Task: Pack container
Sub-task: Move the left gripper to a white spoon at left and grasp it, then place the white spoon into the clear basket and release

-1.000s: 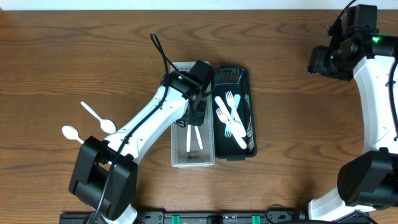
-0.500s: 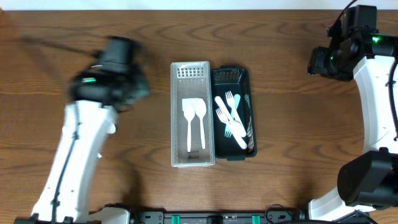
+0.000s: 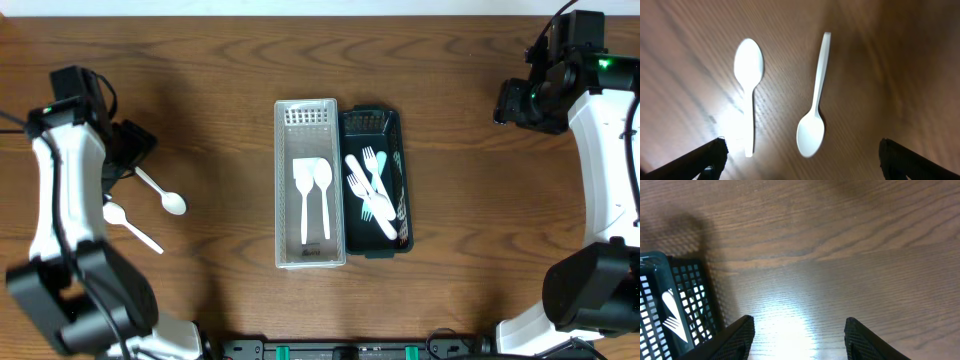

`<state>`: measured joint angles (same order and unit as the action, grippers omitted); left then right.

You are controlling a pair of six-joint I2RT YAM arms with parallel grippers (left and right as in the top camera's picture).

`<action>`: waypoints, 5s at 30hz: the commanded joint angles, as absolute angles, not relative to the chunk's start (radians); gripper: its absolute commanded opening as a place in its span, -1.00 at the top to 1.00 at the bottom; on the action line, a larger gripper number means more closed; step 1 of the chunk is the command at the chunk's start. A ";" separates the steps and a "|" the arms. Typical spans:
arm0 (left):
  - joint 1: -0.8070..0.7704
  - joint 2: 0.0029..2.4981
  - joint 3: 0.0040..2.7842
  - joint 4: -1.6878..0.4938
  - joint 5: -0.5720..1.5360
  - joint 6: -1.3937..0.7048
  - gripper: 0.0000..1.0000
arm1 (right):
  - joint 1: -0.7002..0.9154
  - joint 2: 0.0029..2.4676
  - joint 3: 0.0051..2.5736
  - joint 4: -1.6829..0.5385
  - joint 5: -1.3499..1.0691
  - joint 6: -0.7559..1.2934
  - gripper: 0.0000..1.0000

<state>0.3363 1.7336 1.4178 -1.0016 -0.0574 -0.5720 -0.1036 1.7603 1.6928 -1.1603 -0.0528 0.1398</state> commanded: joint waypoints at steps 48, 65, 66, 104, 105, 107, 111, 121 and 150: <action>0.337 2.057 1.255 -0.818 0.120 -0.472 -0.03 | -0.105 1.764 1.686 -1.187 -0.056 0.095 -0.25; 0.337 2.057 1.255 -0.822 0.120 -0.472 0.60 | -0.105 1.764 1.686 -1.190 -0.056 0.088 -0.26; 0.337 2.057 1.255 -0.823 0.120 -0.472 0.60 | -0.105 1.764 1.686 -1.190 -0.056 0.088 -0.26; 0.015 1.470 1.255 -0.965 0.113 -0.434 0.88 | -0.105 1.764 1.686 -1.166 -0.057 0.088 -0.29; -0.042 1.437 1.255 -0.964 0.112 -0.434 0.88 | -0.105 1.764 1.686 -1.163 -0.057 0.088 -0.30; -0.144 1.394 1.255 -0.954 0.089 -0.434 0.89 | -0.105 1.764 1.686 -1.154 -0.057 0.088 -0.29; -0.342 1.383 1.255 -0.934 0.005 -0.433 0.88 | -0.105 1.764 1.686 -1.147 -0.057 0.088 -0.30; -0.537 1.580 1.255 -0.879 0.004 -0.427 0.88 | -0.105 1.764 1.686 -1.148 -0.057 0.088 -0.30; 0.177 1.263 1.320 -1.064 -0.164 -0.484 -0.71 | -0.105 1.764 1.686 -1.153 -0.057 0.088 -0.29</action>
